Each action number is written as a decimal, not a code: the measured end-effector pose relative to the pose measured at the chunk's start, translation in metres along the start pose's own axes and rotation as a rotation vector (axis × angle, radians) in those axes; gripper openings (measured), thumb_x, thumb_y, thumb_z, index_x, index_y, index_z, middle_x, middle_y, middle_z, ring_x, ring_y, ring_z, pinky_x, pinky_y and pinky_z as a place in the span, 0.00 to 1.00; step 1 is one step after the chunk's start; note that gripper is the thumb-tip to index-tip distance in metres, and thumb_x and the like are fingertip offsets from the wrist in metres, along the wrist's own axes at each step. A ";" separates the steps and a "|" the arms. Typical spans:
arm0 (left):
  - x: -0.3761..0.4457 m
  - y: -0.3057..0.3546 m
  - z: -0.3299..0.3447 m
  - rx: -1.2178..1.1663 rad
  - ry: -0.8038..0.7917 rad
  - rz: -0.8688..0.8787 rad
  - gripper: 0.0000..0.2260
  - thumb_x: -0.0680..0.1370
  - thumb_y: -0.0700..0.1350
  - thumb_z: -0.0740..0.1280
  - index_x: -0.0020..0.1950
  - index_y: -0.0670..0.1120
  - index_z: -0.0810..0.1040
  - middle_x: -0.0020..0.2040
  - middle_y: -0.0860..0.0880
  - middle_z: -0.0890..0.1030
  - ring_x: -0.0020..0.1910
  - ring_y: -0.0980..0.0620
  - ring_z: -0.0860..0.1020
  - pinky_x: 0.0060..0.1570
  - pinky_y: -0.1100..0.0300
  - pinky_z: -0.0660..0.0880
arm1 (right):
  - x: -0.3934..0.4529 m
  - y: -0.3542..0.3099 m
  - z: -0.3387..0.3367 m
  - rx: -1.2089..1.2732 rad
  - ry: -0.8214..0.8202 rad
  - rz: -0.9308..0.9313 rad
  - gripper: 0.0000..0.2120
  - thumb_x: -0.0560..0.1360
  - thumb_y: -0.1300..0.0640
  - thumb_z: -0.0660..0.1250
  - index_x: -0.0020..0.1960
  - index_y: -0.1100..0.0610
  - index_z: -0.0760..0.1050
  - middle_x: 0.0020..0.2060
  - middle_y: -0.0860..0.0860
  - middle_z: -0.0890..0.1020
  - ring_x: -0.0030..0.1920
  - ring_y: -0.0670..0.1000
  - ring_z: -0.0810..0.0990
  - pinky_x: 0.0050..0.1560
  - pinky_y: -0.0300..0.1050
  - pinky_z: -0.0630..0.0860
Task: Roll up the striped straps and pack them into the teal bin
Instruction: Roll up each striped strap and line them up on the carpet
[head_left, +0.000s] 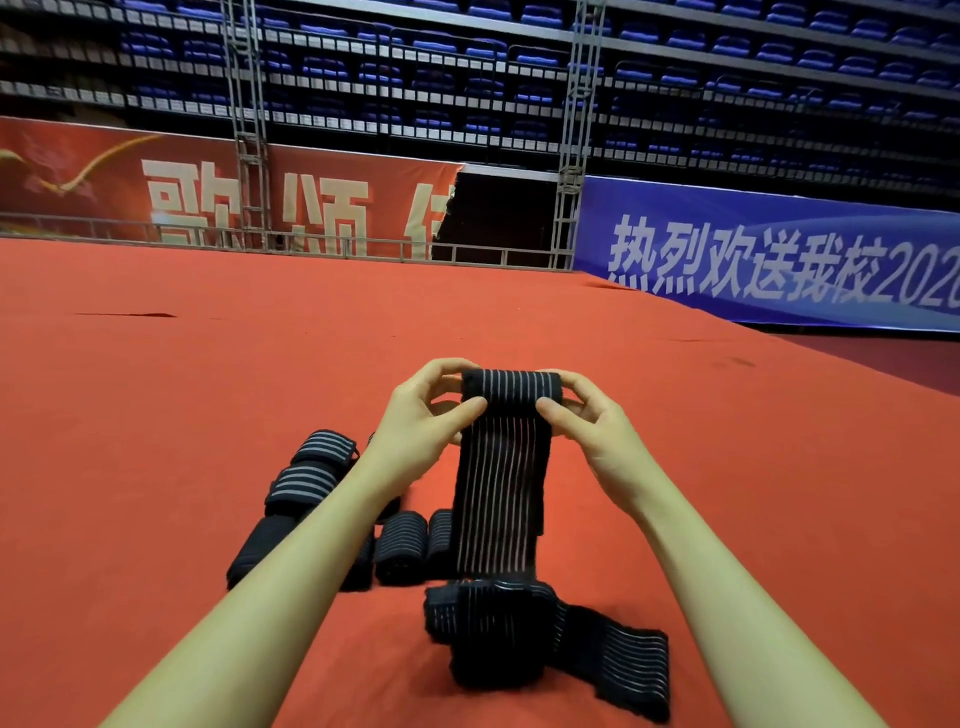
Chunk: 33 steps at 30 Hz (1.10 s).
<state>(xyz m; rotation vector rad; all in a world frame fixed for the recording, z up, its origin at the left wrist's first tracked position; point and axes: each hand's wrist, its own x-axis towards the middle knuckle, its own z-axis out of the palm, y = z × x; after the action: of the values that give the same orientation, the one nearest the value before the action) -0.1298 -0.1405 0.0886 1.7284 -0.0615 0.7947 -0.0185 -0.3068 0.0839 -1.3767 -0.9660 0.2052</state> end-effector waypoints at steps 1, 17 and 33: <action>-0.001 -0.001 0.000 -0.019 -0.009 0.004 0.13 0.76 0.32 0.67 0.54 0.49 0.75 0.51 0.47 0.80 0.40 0.57 0.80 0.36 0.61 0.76 | -0.001 0.000 0.001 -0.006 -0.010 0.017 0.12 0.75 0.53 0.66 0.59 0.52 0.76 0.43 0.45 0.83 0.43 0.44 0.79 0.45 0.33 0.72; -0.005 -0.013 -0.011 -0.071 -0.035 -0.080 0.09 0.75 0.37 0.70 0.52 0.47 0.77 0.50 0.48 0.80 0.42 0.52 0.78 0.38 0.59 0.76 | -0.004 0.014 0.009 0.058 -0.068 0.064 0.16 0.73 0.55 0.71 0.60 0.49 0.76 0.46 0.54 0.83 0.46 0.48 0.80 0.49 0.39 0.74; -0.022 -0.029 -0.019 0.049 -0.104 -0.016 0.19 0.71 0.32 0.72 0.47 0.56 0.78 0.52 0.49 0.77 0.49 0.52 0.78 0.45 0.60 0.76 | -0.013 0.031 0.017 0.081 -0.096 0.161 0.20 0.70 0.54 0.72 0.60 0.53 0.75 0.45 0.50 0.84 0.43 0.46 0.81 0.45 0.37 0.73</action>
<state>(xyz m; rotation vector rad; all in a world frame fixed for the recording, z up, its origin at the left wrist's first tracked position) -0.1432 -0.1220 0.0540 1.8137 -0.1002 0.6993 -0.0262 -0.2953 0.0486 -1.3808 -0.9161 0.4309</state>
